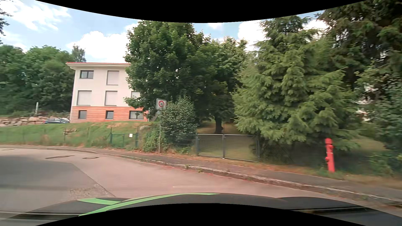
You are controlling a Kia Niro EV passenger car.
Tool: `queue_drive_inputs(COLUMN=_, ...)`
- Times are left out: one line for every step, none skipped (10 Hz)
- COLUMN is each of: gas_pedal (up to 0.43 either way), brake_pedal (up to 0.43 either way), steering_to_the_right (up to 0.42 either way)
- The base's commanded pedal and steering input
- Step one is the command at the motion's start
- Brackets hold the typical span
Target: Follow the waypoints while adhering to traffic rules and regulations
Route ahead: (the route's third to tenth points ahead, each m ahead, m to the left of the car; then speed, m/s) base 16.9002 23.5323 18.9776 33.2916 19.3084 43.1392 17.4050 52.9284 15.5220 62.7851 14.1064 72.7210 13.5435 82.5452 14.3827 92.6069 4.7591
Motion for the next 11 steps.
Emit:
queue_drive_inputs(gas_pedal=0.157, brake_pedal=0.000, steering_to_the_right=-0.517)
queue_drive_inputs(gas_pedal=0.177, brake_pedal=0.000, steering_to_the_right=-0.498)
queue_drive_inputs(gas_pedal=0.177, brake_pedal=0.000, steering_to_the_right=-0.487)
queue_drive_inputs(gas_pedal=0.177, brake_pedal=0.000, steering_to_the_right=-0.474)
queue_drive_inputs(gas_pedal=0.177, brake_pedal=0.000, steering_to_the_right=-0.444)
queue_drive_inputs(gas_pedal=0.189, brake_pedal=0.000, steering_to_the_right=-0.404)
queue_drive_inputs(gas_pedal=0.197, brake_pedal=0.000, steering_to_the_right=-0.375)
queue_drive_inputs(gas_pedal=0.197, brake_pedal=0.000, steering_to_the_right=-0.345)
queue_drive_inputs(gas_pedal=0.197, brake_pedal=0.000, steering_to_the_right=-0.320)
queue_drive_inputs(gas_pedal=0.197, brake_pedal=0.000, steering_to_the_right=-0.302)
queue_drive_inputs(gas_pedal=0.197, brake_pedal=0.000, steering_to_the_right=-0.284)
